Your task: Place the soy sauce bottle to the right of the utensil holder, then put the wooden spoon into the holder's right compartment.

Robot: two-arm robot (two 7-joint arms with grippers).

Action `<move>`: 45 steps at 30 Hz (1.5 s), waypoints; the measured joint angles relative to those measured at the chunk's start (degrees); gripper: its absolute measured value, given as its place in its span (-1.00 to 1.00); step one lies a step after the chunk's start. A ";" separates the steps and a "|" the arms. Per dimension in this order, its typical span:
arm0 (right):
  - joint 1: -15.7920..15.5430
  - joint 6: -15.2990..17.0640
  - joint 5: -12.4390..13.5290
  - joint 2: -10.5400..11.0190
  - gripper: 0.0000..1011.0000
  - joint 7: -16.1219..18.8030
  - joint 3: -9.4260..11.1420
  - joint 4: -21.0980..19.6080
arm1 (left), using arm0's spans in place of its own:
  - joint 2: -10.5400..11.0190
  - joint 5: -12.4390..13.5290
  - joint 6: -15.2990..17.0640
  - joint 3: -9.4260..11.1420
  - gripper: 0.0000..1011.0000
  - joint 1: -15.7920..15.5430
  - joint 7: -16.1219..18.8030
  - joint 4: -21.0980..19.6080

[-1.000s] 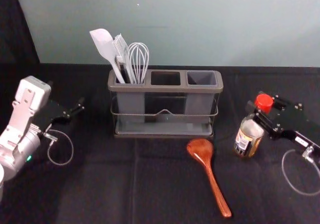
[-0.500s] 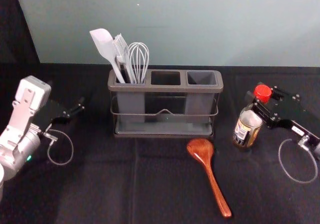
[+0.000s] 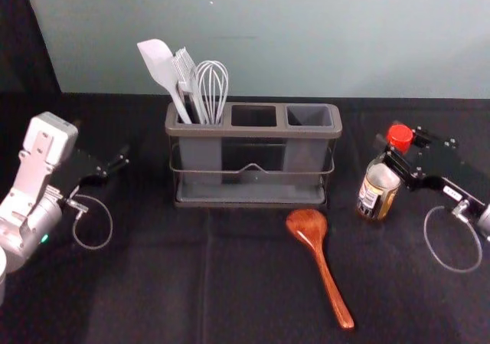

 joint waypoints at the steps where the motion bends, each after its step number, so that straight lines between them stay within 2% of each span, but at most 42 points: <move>1: 0.00 0.00 0.00 0.00 -0.24 0.00 0.00 0.00 | 0.00 0.00 0.00 0.00 0.99 0.00 0.00 0.00; 30: 4.51 1.00 -1.48 -1.48 -0.24 -0.15 -1.68 4.39 | 0.00 0.00 0.00 0.00 0.99 0.00 0.00 0.00; 45: 9.29 0.96 -1.67 -3.84 -0.24 0.56 -3.15 9.09 | 0.00 0.00 0.00 0.00 0.99 0.00 0.00 0.00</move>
